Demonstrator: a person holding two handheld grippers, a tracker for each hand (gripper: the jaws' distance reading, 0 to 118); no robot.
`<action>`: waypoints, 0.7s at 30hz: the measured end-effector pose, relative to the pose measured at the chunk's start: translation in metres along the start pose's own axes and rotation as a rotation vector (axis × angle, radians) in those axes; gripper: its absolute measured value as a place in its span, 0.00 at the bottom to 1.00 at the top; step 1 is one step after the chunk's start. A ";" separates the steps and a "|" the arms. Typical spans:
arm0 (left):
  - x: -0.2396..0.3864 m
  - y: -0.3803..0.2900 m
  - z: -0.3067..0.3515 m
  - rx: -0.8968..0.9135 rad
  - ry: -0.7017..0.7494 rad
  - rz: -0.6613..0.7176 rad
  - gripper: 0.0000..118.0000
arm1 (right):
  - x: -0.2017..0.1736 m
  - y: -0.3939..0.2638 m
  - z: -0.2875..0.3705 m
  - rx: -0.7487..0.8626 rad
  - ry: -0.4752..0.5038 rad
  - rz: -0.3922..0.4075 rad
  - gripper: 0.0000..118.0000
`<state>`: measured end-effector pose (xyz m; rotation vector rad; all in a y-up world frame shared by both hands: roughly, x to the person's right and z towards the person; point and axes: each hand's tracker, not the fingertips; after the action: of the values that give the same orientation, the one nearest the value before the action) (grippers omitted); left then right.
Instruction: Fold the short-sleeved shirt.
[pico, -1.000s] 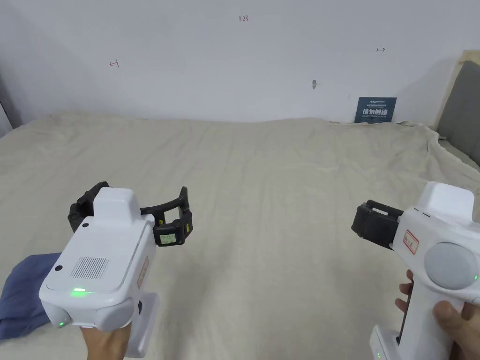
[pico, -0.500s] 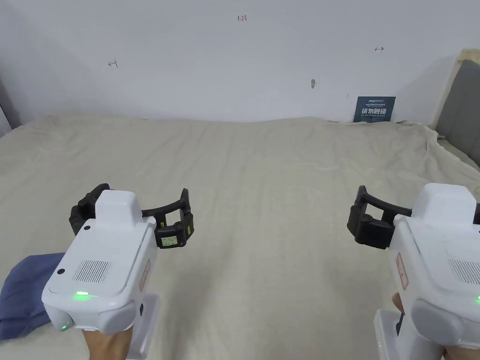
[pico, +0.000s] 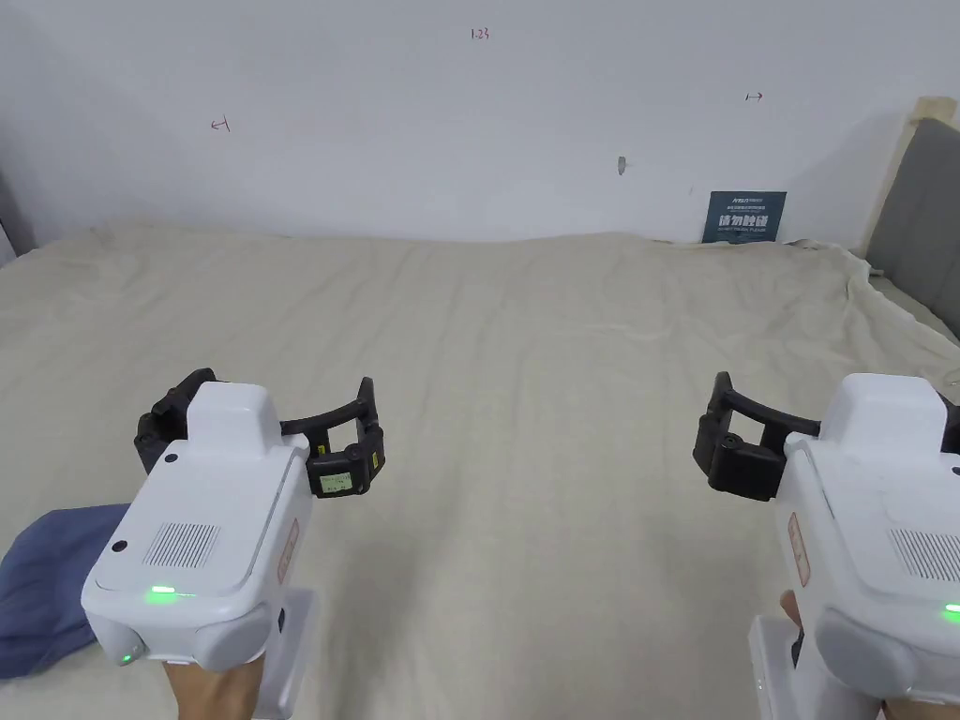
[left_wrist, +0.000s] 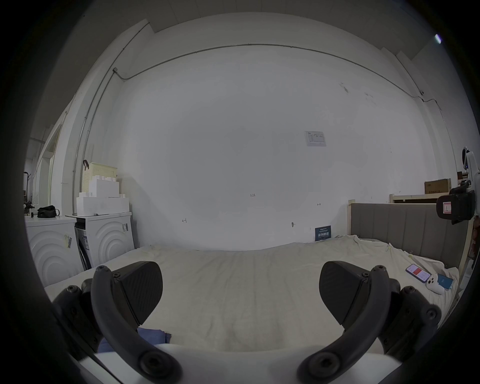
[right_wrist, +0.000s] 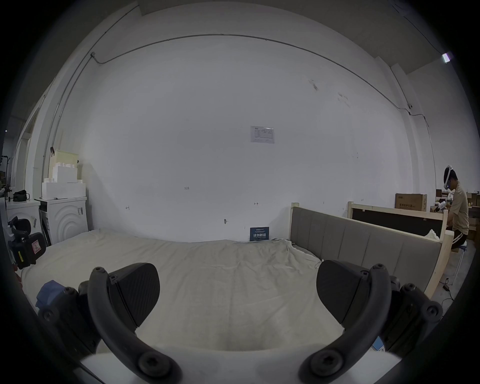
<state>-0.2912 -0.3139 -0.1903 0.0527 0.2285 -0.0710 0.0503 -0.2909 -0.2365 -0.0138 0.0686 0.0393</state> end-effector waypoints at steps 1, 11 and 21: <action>0.000 0.000 0.000 0.001 0.000 0.002 1.00 | 0.000 0.000 0.000 0.000 0.002 0.001 1.00; 0.001 0.000 0.001 0.005 -0.001 -0.009 1.00 | -0.001 0.002 0.000 0.009 0.010 0.000 1.00; 0.001 0.000 0.002 0.005 -0.002 -0.013 1.00 | 0.003 -0.001 -0.005 0.008 0.012 0.004 1.00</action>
<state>-0.2896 -0.3142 -0.1891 0.0557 0.2266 -0.0847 0.0528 -0.2915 -0.2413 -0.0058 0.0812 0.0429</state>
